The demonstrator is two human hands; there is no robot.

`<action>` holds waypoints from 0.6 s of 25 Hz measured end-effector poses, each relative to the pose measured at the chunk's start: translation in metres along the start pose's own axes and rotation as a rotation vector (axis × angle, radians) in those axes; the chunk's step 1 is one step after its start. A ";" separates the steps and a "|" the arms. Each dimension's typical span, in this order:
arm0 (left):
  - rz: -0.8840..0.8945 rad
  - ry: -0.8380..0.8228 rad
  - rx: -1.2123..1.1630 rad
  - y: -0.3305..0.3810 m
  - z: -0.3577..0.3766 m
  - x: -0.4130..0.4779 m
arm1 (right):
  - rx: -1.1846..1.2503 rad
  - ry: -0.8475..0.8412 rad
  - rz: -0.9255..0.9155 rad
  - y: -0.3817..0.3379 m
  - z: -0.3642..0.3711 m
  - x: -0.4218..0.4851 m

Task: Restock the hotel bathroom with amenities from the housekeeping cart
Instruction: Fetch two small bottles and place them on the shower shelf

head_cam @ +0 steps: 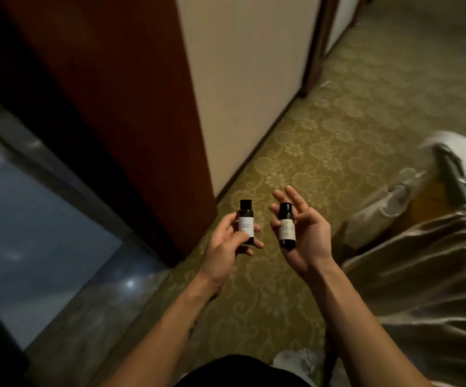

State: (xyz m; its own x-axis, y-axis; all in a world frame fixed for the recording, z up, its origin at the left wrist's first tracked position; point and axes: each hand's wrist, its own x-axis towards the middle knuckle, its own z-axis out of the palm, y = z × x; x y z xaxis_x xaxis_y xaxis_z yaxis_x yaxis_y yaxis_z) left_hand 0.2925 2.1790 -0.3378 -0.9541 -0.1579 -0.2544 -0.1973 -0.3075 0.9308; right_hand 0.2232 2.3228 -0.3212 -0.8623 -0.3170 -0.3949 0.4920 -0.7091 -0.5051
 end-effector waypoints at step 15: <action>0.130 0.613 -0.183 0.044 -0.334 -0.137 | -0.333 -0.270 0.483 0.333 0.225 0.008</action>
State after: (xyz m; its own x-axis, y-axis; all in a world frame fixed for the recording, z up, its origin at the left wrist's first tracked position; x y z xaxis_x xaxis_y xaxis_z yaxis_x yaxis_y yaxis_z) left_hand 0.4898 1.8739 -0.3497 -0.6552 -0.6946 -0.2970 0.0036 -0.3960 0.9182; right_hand 0.3533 1.9427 -0.3195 -0.5129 -0.7296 -0.4523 0.8056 -0.2271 -0.5472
